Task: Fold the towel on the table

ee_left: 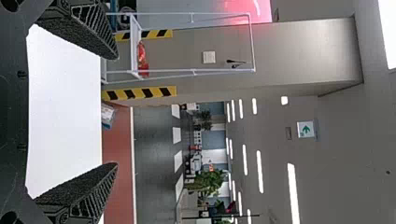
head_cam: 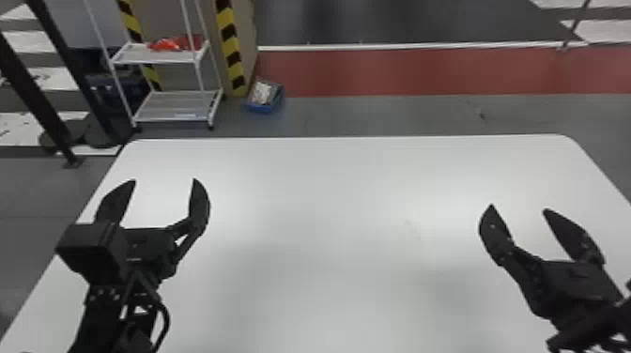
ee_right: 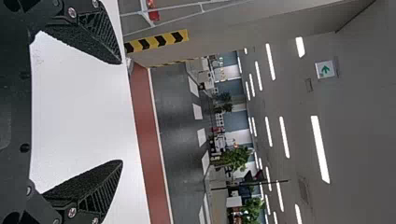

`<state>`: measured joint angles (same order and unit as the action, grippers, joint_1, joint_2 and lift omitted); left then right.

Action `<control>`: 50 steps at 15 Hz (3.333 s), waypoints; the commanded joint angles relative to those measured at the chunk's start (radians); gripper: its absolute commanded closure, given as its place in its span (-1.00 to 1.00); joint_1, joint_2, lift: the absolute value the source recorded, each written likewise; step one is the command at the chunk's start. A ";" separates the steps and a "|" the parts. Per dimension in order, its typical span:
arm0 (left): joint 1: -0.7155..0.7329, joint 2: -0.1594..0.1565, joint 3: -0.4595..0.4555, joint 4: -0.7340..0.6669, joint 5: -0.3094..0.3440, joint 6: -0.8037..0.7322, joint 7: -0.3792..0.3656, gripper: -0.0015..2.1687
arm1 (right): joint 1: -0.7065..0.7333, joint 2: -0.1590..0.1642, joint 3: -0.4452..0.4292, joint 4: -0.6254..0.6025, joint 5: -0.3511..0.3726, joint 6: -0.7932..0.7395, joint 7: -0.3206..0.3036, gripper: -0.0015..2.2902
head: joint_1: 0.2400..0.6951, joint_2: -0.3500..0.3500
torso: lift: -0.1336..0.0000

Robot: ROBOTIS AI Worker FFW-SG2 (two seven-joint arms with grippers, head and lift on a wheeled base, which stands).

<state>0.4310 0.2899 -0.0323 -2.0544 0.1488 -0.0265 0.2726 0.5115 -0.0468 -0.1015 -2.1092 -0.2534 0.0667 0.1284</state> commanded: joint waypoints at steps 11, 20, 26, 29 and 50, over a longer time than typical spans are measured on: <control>0.000 0.005 -0.003 -0.004 0.005 0.001 -0.015 -0.93 | 0.001 -0.001 -0.023 -0.014 0.028 0.037 0.031 -0.87 | 1.00 0.11 | -0.91; 0.011 0.005 -0.003 -0.020 0.005 0.004 -0.030 -0.93 | -0.004 -0.008 -0.029 -0.015 0.056 0.061 0.056 -0.87 | 1.00 0.08 | -0.91; 0.014 0.005 -0.005 -0.027 0.005 0.011 -0.032 -0.93 | -0.005 -0.010 -0.027 -0.014 0.056 0.061 0.057 -0.88 | 1.00 0.08 | -0.91; 0.014 0.005 -0.005 -0.030 0.005 0.017 -0.032 -0.93 | -0.005 -0.010 -0.027 -0.014 0.056 0.065 0.057 -0.88 | 1.00 0.08 | -0.91; 0.019 0.003 -0.011 -0.035 0.005 0.020 -0.033 -0.93 | -0.002 -0.010 -0.027 -0.015 0.056 0.071 0.065 -0.88 | 1.00 0.07 | -0.91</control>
<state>0.4495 0.2930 -0.0428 -2.0885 0.1530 -0.0067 0.2393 0.5092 -0.0567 -0.1288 -2.1232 -0.1979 0.1366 0.1931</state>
